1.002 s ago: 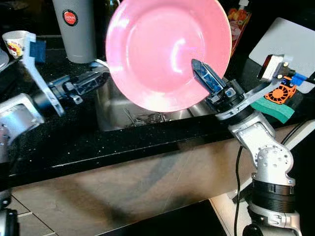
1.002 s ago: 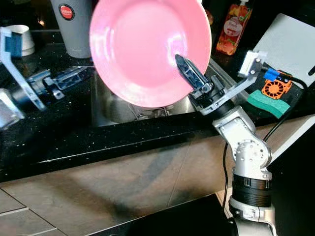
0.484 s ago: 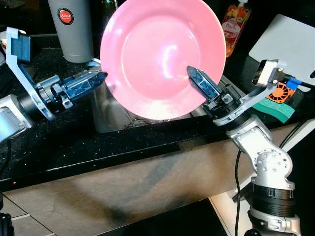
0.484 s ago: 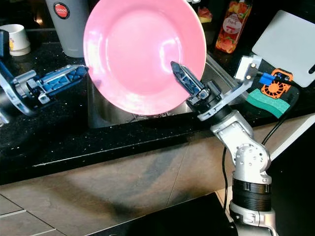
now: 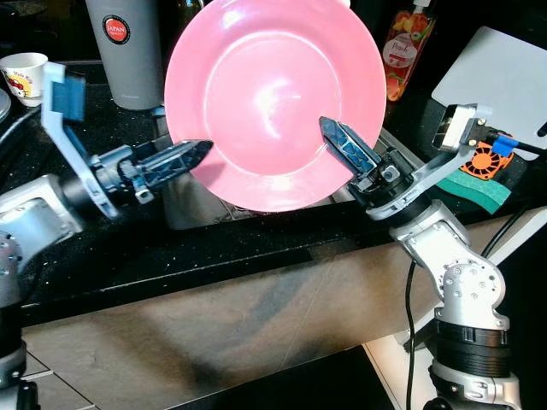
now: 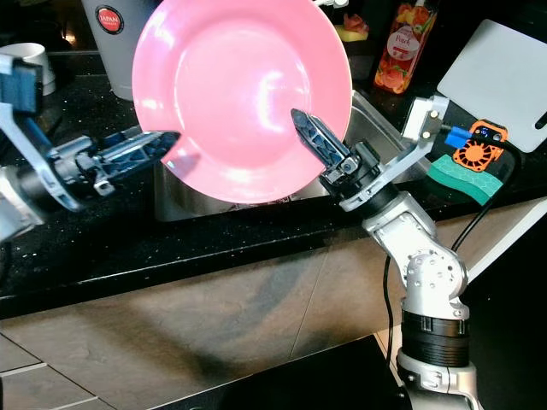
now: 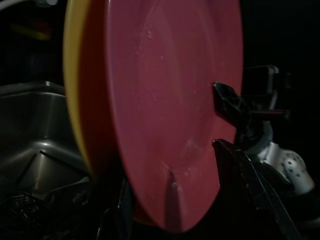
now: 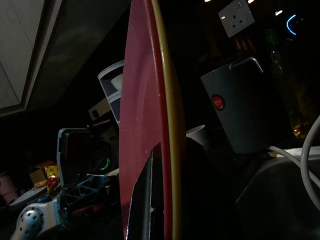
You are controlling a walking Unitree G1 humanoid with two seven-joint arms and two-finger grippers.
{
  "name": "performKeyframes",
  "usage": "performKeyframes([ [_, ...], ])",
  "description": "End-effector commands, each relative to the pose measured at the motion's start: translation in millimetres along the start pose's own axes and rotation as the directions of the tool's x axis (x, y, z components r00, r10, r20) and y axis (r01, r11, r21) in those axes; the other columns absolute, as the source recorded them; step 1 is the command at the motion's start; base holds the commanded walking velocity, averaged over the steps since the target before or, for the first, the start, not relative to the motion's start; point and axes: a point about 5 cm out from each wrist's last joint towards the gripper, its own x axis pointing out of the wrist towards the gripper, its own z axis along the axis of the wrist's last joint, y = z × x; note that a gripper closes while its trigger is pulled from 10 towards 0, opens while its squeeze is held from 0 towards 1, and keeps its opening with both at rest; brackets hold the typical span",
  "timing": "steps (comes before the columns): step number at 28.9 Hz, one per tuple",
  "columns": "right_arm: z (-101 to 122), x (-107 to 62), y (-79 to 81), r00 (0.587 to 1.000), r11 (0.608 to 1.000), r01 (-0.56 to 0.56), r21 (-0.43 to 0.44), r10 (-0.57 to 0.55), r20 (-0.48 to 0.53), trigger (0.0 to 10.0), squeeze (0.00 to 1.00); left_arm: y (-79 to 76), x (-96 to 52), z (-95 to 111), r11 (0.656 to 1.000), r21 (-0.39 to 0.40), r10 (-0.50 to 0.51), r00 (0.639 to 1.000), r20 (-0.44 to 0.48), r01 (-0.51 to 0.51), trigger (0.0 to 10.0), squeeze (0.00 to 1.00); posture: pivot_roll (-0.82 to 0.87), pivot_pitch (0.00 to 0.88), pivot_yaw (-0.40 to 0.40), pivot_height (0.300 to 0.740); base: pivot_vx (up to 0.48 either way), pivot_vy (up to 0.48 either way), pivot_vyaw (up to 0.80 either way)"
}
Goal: Kitchen organization
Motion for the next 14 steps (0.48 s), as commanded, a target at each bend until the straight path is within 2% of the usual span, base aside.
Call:
performKeyframes([
  [1, 0, 3.9, 8.7, 0.999, 0.999, -0.049, 0.003, 0.049, 0.001, 10.0, 0.00, -4.8, 7.3, -3, 1.000, 0.008, -0.029, 0.999, -0.013, 0.029, 10.0, 0.00, 0.15, 0.015, -0.056, 0.740, 0.000, 0.000, 0.00],
  [2, 0, 4.5, 9.9, 0.998, 0.998, -0.058, 0.001, 0.058, -0.002, 10.0, 0.00, 0.7, 11.8, -5, 1.000, 0.000, 0.009, 1.000, 0.004, -0.009, 9.5, 0.00, 0.15, 0.013, -0.056, 0.740, 0.000, 0.000, 0.00],
  [4, -1, 4.8, 10.8, 0.998, 0.998, -0.064, 0.000, 0.064, -0.006, 10.0, 0.00, 4.3, 15.0, -7, 0.999, -0.008, 0.038, 0.999, 0.015, -0.037, 9.5, 0.00, 0.15, 0.013, -0.056, 0.740, 0.000, 0.000, 0.00],
  [5, -4, 5.1, 12.1, 0.997, 0.997, -0.071, -0.001, 0.071, -0.019, 10.0, 0.00, 7.1, 20.1, -10, 0.998, -0.027, 0.066, 0.997, 0.043, -0.065, 0.4, 0.00, 0.15, 0.014, -0.054, 0.740, 0.000, 0.000, 0.00],
  [6, -6, 5.1, 12.7, 0.997, 0.997, -0.073, -0.001, 0.073, -0.025, 10.0, 0.00, 9.0, 23.6, -13, 0.995, -0.041, 0.089, 0.995, 0.055, -0.086, 0.0, 0.00, 0.15, 0.014, -0.054, 0.740, 0.000, 0.000, 0.00],
  [9, -7, 5.0, 12.8, 0.997, 0.997, -0.072, 0.000, 0.072, -0.027, 10.0, 0.00, 12.2, 26.0, -15, 0.991, -0.048, 0.125, 0.991, 0.055, -0.122, 0.0, 0.00, 0.15, 0.014, -0.054, 0.740, 0.000, 0.000, 0.00],
  [11, -8, 4.3, 11.8, 0.998, 0.998, -0.062, 0.000, 0.062, -0.029, 10.0, 0.00, 20.6, 29.1, -15, 0.976, -0.120, 0.195, 0.974, 0.116, -0.181, 0.0, 0.00, 0.15, 0.017, -0.050, 0.740, 0.000, 0.000, 0.00],
  [14, -7, 4.2, 7.9, 0.999, 1.000, -0.030, 0.002, 0.030, -0.022, 10.0, 0.00, 26.2, 31.2, -17, 0.960, -0.186, 0.236, 0.961, 0.146, -0.208, 0.0, 0.00, 0.15, 0.019, -0.049, 0.740, 0.000, 0.000, 0.00],
])
